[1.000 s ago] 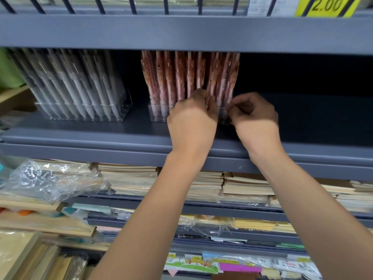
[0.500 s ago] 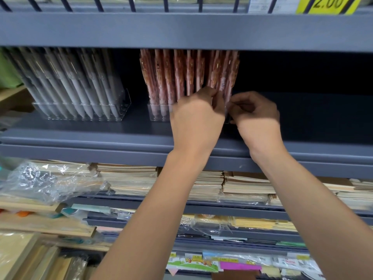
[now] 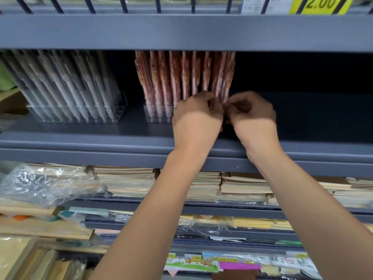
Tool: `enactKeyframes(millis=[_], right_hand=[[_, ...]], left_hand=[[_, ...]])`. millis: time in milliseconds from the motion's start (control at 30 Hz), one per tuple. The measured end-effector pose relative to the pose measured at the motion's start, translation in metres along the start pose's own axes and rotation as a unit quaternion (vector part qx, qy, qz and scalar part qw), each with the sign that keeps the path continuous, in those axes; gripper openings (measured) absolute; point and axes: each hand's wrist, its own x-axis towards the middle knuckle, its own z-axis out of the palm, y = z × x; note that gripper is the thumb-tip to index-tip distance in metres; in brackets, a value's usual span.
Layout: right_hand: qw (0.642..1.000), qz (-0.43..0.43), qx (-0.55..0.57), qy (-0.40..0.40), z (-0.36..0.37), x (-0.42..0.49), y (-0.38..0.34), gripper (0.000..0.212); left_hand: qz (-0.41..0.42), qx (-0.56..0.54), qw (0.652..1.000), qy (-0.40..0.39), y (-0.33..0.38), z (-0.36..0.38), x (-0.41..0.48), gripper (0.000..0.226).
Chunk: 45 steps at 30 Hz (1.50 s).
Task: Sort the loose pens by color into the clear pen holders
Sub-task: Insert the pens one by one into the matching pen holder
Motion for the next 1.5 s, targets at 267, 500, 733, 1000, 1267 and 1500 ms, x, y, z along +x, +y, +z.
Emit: enactKeyframes(millis=[267, 500, 733, 1000, 1267, 1500], right_hand=[[1.000, 0.006, 0.005, -0.007, 0.0003, -0.0008, -0.0010, 0.014], [1.000, 0.007, -0.006, -0.006, -0.0010, -0.0015, -0.0033, 0.014], [1.000, 0.013, -0.007, -0.001, -0.0013, -0.0020, -0.0046, 0.017], [1.000, 0.008, -0.002, 0.001, -0.0012, -0.0021, -0.0045, 0.019], [1.000, 0.020, 0.013, -0.010, -0.0007, -0.0047, -0.0074, 0.011], [1.000, 0.024, 0.012, -0.010, -0.0002, -0.0034, -0.0057, 0.012]], left_hand=[[-0.020, -0.031, 0.999, 0.028, -0.0028, 0.0010, 0.0001, 0.019], [0.036, -0.032, 0.997, 0.063, -0.0013, -0.0029, -0.0045, 0.029], [0.012, -0.037, 0.999, 0.029, 0.0022, 0.0008, -0.0011, 0.026], [-0.008, -0.038, 0.999, 0.029, -0.0004, 0.0012, 0.0027, 0.015], [-0.021, -0.068, 0.996, 0.045, -0.0025, 0.0020, 0.0034, 0.014], [-0.024, -0.067, 0.997, 0.040, 0.0023, -0.0015, 0.0018, 0.015]])
